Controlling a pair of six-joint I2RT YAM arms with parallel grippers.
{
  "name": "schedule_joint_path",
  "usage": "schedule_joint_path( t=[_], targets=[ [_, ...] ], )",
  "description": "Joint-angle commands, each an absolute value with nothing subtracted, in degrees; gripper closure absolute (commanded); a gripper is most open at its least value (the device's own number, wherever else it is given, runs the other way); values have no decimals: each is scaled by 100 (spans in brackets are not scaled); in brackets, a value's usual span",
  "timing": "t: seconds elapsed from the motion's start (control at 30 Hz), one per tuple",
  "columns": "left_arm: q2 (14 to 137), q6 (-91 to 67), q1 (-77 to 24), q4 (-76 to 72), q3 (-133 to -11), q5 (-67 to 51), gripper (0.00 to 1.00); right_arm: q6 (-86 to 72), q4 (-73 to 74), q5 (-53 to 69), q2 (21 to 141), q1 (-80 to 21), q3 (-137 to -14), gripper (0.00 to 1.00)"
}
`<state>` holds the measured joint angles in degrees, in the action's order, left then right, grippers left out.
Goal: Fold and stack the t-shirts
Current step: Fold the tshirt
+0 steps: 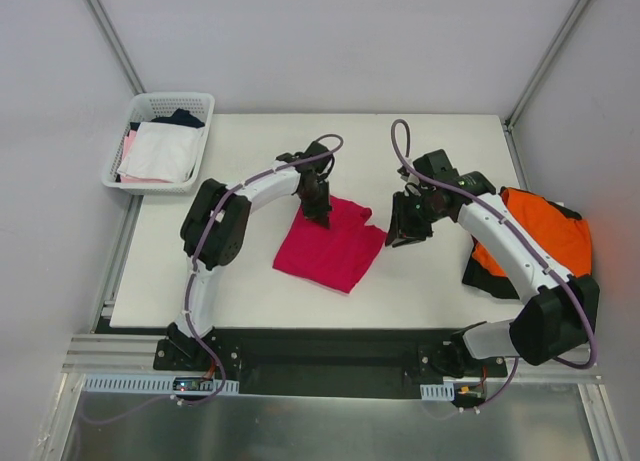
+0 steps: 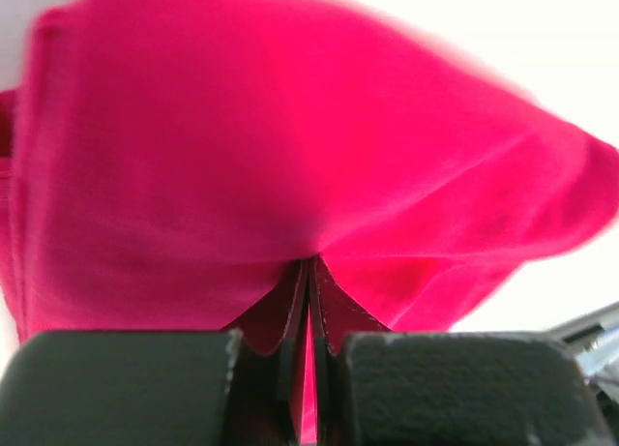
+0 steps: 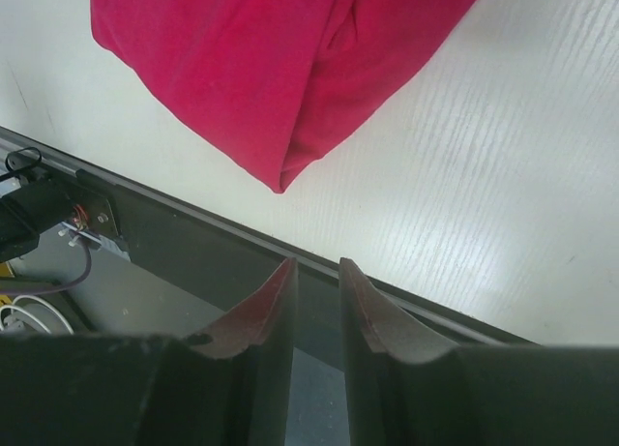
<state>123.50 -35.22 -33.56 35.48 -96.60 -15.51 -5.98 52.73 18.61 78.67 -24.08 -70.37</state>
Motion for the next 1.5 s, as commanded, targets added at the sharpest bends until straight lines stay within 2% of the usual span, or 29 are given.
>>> schedule_joint_path(
  t=[0.0,0.3,0.6,0.77,0.93,1.03,1.23,1.37,1.47],
  targets=[
    [11831,-3893,-3366,3560,-8984,-1125,100,-431,5432,1854,7725,-2347,-7128,73],
    [10425,-4280,-3296,3411,-6762,-730,100,-510,5221,1951,7585,-2355,-6917,74],
    [9668,-4281,-2980,3357,-5801,-571,100,-598,5036,2092,7383,-2338,-6575,74],
    [9650,-4078,-2909,3375,-6099,-606,97,-598,5001,2109,7304,-2347,-6478,74],
    [9791,-4087,-2927,3419,-6863,-799,80,-589,4983,2127,7251,-2338,-6416,74],
    [9931,-4096,-2962,3463,-7268,-905,73,-571,4992,2118,7233,-2347,-6425,74],
    [9949,-4192,-3295,3647,-8006,-1011,69,-466,4922,2232,7312,-2347,-6337,72],
    [9783,-4385,-3515,3665,-7867,-1169,69,-369,4545,2715,7803,-2390,-6170,60],
    [9432,-4544,-3673,3665,-7140,-1151,69,-369,4238,2864,8252,-2443,-6196,53]
  ],
)
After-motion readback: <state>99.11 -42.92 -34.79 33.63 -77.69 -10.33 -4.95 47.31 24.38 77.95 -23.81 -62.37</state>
